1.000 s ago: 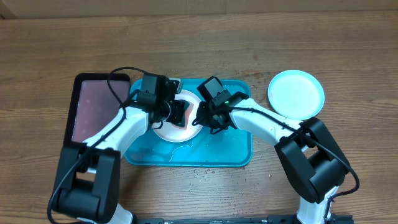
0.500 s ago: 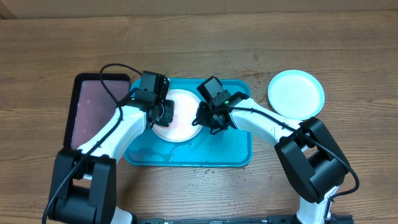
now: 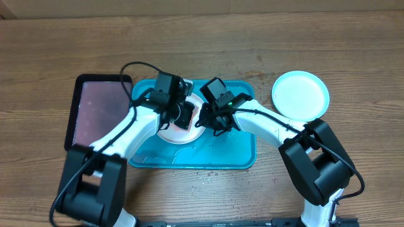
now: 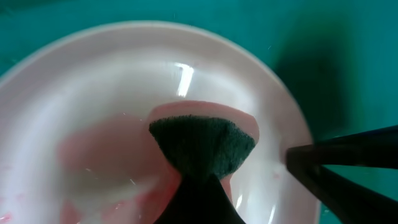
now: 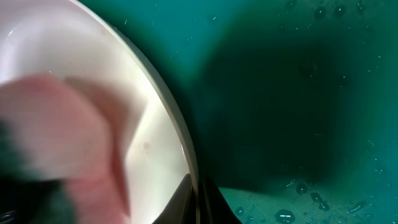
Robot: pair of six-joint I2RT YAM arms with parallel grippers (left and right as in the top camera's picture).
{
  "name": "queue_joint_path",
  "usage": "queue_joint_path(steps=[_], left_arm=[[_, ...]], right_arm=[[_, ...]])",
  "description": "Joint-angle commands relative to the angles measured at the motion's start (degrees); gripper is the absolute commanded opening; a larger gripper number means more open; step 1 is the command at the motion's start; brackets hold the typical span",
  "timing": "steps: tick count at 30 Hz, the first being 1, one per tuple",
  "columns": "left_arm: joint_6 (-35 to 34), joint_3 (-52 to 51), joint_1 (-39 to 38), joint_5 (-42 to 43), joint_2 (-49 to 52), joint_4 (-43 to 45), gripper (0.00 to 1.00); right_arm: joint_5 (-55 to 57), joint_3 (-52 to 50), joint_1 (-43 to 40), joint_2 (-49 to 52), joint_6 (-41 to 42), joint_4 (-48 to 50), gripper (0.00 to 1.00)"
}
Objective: Clean dirty plates on tray and stack at the side
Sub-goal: 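Scrub the white plate with the sponge in the left gripper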
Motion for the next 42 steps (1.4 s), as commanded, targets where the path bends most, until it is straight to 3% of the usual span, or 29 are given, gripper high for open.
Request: queue_joint_path(steps=[1, 6, 10, 15, 21, 23, 36, 42], left_arm=[[1.44, 1.18, 0.22, -4.37, 2.64, -0.68, 0.04], [-0.46, 1.18, 2.86, -13.18, 1.09, -3.23, 0.04], [-0.48, 1.20, 5.33, -13.97, -2.71, -3.76, 0.04], [-0.39, 1.20, 5.84, -10.95, -7.10, -3.61, 0.04], [0.02, 1.18, 4.35, 3.69, -8.63, -3.02, 0.04], [0.04, 1.18, 3.43, 4.74, -7.87, -2.93, 0.04], [-0.92, 1.31, 4.85, -11.19, -0.02, -3.37, 0.04], [-0.87, 3.17, 8.37, -10.32, -3.72, -3.82, 0.04]], right_arm=[[0.09, 1.03, 0.24, 0.50, 0.20, 0.52, 0.05], [0.09, 1.03, 0.24, 0.50, 0.20, 0.52, 0.05], [0.09, 1.03, 0.24, 0.50, 0.20, 0.52, 0.05], [0.09, 1.03, 0.24, 0.50, 0.22, 0.57, 0.05], [0.09, 1.03, 0.24, 0.50, 0.22, 0.57, 0.05], [0.09, 1.03, 0.24, 0.50, 0.22, 0.57, 0.05], [0.09, 1.03, 0.24, 0.50, 0.22, 0.55, 0.05], [0.09, 1.03, 0.24, 0.50, 0.22, 0.55, 0.05]])
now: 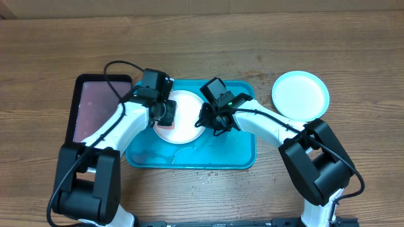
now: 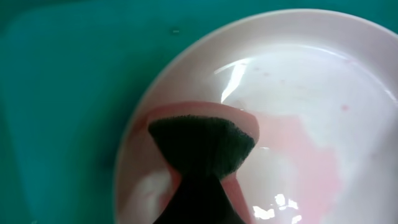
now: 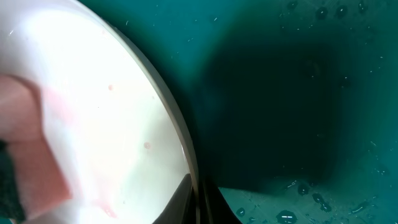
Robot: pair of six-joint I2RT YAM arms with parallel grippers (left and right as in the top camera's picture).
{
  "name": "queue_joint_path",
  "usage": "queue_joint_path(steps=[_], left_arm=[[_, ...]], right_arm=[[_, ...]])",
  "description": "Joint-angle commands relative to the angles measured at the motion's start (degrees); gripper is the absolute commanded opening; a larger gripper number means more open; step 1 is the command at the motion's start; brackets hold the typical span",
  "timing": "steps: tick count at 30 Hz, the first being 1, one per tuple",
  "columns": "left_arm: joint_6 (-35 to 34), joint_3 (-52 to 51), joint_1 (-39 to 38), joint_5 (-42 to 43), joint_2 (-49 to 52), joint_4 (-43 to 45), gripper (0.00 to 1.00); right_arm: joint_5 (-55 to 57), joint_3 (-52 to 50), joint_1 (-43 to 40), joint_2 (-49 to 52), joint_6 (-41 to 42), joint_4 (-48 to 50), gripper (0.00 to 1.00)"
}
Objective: Clean dirty plates on tray and stack at the side
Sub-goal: 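Scrub the white plate with the sponge in the left gripper, then return the sponge to the pink tray and release it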
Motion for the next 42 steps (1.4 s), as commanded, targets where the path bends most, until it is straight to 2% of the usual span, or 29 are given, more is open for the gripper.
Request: queue_joint_path(steps=[1, 12, 14, 16, 17, 25, 32, 36, 37, 41, 42], left_arm=[[-0.76, 2.71, 1.84, -0.72, -4.57, -0.44, 0.04], [-0.59, 4.98, 5.92, -0.57, -14.95, -8.24, 0.04], [-0.57, 4.98, 7.82, -0.98, -14.91, -9.73, 0.04], [0.55, 4.81, 10.47, -0.98, -14.47, -11.04, 0.04], [1.53, 4.79, 11.67, -0.98, -14.23, -11.74, 0.04], [10.12, 4.28, 19.34, -1.64, -8.07, -9.66, 0.05], [11.39, 4.28, 22.01, -3.34, -0.31, -4.61, 0.04], [12.17, 4.28, 21.97, -9.03, 1.55, -2.45, 0.04], [11.91, 4.31, 21.97, -10.38, 1.53, -2.36, 0.07], [11.58, 4.31, 21.88, -8.72, 1.42, -3.50, 0.54], [11.58, 4.31, 21.86, -8.04, 1.42, -3.98, 0.59]], right_arm=[[0.09, 1.03, 0.22, 0.48, 0.22, 0.35, 0.05], [0.11, 1.03, 0.22, 0.48, 0.22, 0.39, 0.05], [0.09, 1.03, 0.22, 0.48, 0.22, 0.52, 0.09], [0.09, 1.03, 0.22, 0.48, 0.22, 0.61, 0.22], [0.09, 1.03, 0.22, 0.48, 0.22, 0.63, 0.22], [0.09, 1.03, 0.22, 0.48, 0.22, 1.01, 0.24], [0.09, 1.03, 0.22, 0.48, 0.20, 1.01, 0.24], [0.09, 1.03, 0.22, 0.48, 0.20, 0.96, 0.23], [0.09, 1.03, 0.22, 0.48, 0.20, 0.96, 0.23], [0.09, 1.03, 0.22, 0.48, 0.22, 1.03, 0.23], [0.09, 1.03, 0.22, 0.48, 0.22, 1.03, 0.23]])
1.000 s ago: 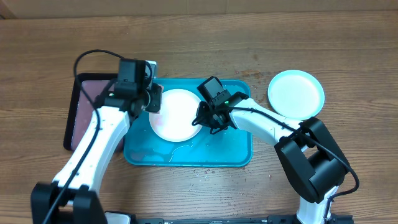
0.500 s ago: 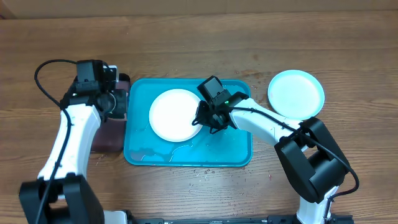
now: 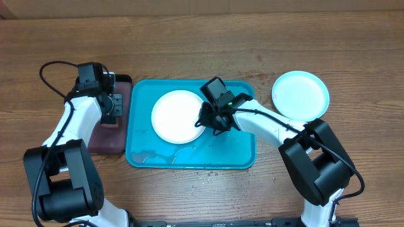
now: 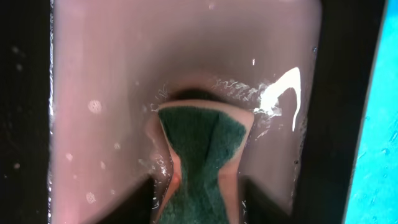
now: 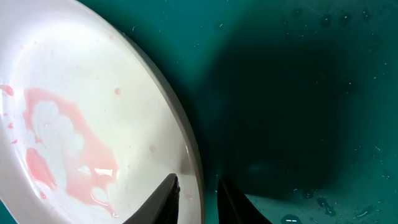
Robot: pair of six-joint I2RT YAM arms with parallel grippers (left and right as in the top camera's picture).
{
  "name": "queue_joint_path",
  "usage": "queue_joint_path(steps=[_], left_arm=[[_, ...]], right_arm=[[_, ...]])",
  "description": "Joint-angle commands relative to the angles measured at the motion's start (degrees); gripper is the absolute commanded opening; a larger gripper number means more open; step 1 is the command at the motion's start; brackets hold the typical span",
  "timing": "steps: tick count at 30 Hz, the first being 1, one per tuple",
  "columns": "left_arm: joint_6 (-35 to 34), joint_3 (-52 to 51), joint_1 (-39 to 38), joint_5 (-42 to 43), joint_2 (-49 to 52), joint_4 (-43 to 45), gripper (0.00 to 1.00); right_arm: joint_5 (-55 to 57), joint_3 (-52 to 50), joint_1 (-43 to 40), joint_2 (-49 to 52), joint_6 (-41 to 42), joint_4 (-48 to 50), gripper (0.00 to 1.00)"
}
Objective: Clean dirty plates on tray and stack at the side
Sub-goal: 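Return the sponge to the pink tray and release it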
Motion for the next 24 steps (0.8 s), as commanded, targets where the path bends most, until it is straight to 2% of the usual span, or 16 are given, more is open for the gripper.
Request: queue_joint_path(steps=[1, 3, 5, 13, 17, 18, 19, 22, 23, 24], left_arm=[[0.39, 0.24, -0.02, 0.50, -0.13, -1.38, 0.65], [0.39, 0.22, -0.02, 1.31, -0.11, -2.73, 0.73], [0.39, 0.22, -0.02, 1.27, -0.04, -3.72, 0.73], [0.44, -0.92, -0.02, 0.13, 3.17, -4.87, 0.69], [0.42, -0.92, -0.02, -0.50, 6.25, -4.81, 0.59], [0.44, -0.92, -0.02, -0.57, 6.91, -4.81, 0.57], [0.42, -0.92, -0.02, -0.96, 7.21, -4.79, 0.49], [0.39, -0.85, -0.02, -1.40, 7.37, -4.68, 0.10], [0.37, -0.68, -0.02, -1.42, 7.30, -4.66, 0.04], [0.04, -0.46, -0.02, -1.60, 7.30, -4.70, 0.04]], right_arm=[[0.09, 1.03, 0.24, 0.48, 0.00, 0.33, 0.23], [0.09, 1.03, 0.24, 0.48, 0.02, 0.31, 0.23], [0.11, 1.03, 0.24, 0.48, 0.00, 0.31, 0.23], [0.09, 1.03, 0.24, 0.48, 0.00, 0.28, 0.23], [0.09, 1.03, 0.24, 0.48, 0.00, 0.24, 0.23], [0.09, 1.03, 0.24, 0.48, 0.00, 0.26, 0.23], [0.09, 1.03, 0.24, 0.48, 0.00, 0.26, 0.23], [0.11, 1.03, 0.24, 0.48, 0.00, 0.28, 0.23], [0.11, 1.03, 0.24, 0.48, 0.00, 0.28, 0.23], [0.11, 1.03, 0.24, 0.48, 0.00, 0.28, 0.23]])
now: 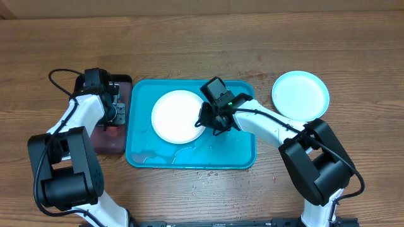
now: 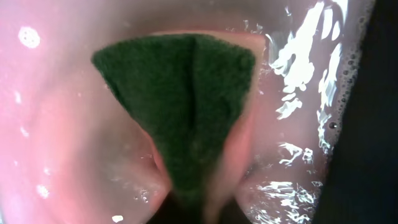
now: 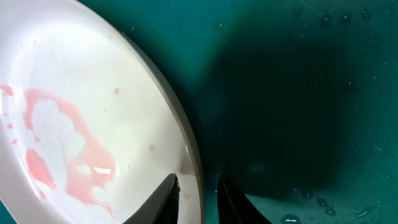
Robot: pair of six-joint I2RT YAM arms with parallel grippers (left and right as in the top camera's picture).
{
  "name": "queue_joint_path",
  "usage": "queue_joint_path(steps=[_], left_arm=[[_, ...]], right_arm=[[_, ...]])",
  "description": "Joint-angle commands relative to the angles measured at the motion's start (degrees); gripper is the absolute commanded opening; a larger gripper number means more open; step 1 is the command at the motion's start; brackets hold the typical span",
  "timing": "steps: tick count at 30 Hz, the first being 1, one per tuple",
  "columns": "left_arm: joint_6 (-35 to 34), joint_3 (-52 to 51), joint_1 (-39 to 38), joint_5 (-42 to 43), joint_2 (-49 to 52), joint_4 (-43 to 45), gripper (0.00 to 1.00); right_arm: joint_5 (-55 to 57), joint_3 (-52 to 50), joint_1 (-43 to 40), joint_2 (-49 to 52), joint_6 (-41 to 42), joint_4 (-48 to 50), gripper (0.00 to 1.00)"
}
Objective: Clean dirty plates on tray and stack at the side
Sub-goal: 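Return the sponge to the pink tray and release it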
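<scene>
A white plate (image 1: 177, 116) lies on the teal tray (image 1: 233, 151). The right wrist view shows a pink smear (image 3: 62, 143) still on the plate (image 3: 93, 74). My right gripper (image 1: 206, 121) stands at the plate's right rim, its fingers (image 3: 171, 193) slightly apart, one inside the rim and one outside, not pinching it. My left gripper (image 1: 115, 113) is over the dark basin (image 1: 95, 142) left of the tray. It is shut on a green and pink sponge (image 2: 180, 106) dipped in pink water (image 2: 68, 137).
A clean light-teal plate (image 1: 300, 94) sits on the wooden table to the right of the tray. Water drops lie on the tray floor (image 3: 298, 81) and on the table near the tray's front edge (image 1: 205, 173).
My left gripper has sunk the sponge deeper into the pink water, and it now fills more of the left wrist view. The right gripper and the white plate have not moved.
First my left gripper rubbed the sponge near the plate's right rim while my right gripper pinched that rim. Then the sponge was at the plate's left side. Later the left gripper held the sponge in the basin and the right fingers had parted, where both remain.
</scene>
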Motion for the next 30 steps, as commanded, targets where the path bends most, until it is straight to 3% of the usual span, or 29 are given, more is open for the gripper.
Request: queue_joint_path(steps=[1, 8, 9, 11, 12, 14, 27, 30], left_arm=[[-1.01, -0.17, -0.02, -1.29, 2.10, -0.44, 0.04], [-3.76, 2.16, -0.02, -5.22, -0.04, -1.79, 0.04], [-3.78, 2.47, -0.02, -5.22, -0.66, -1.86, 0.17], [-3.78, 3.13, -0.02, -5.20, -1.88, -1.75, 0.56], [-3.78, 3.43, -0.02, -5.18, -2.43, -1.64, 0.68], [-3.78, 3.85, -0.02, -4.92, -2.99, -1.07, 0.75], [-4.63, 3.85, -0.02, 0.11, 0.39, 7.43, 0.73], [-4.61, 3.85, -0.02, 2.60, 1.88, 8.22, 0.69]], right_arm=[[0.09, 1.03, 0.22, 0.48, -0.02, 0.26, 0.23], [0.11, 1.03, 0.22, 0.48, -0.02, 0.15, 0.23], [0.11, 1.03, 0.22, 0.48, -0.02, 0.15, 0.23], [0.11, 1.03, 0.22, 0.48, -0.02, 0.13, 0.23], [0.09, 1.03, 0.22, 0.48, -0.02, 0.13, 0.23], [0.11, 1.03, 0.22, 0.48, -0.02, 0.13, 0.23], [0.09, 1.03, 0.22, 0.48, 0.00, 0.15, 0.23], [0.11, 1.03, 0.22, 0.48, 0.00, 0.33, 0.23]])
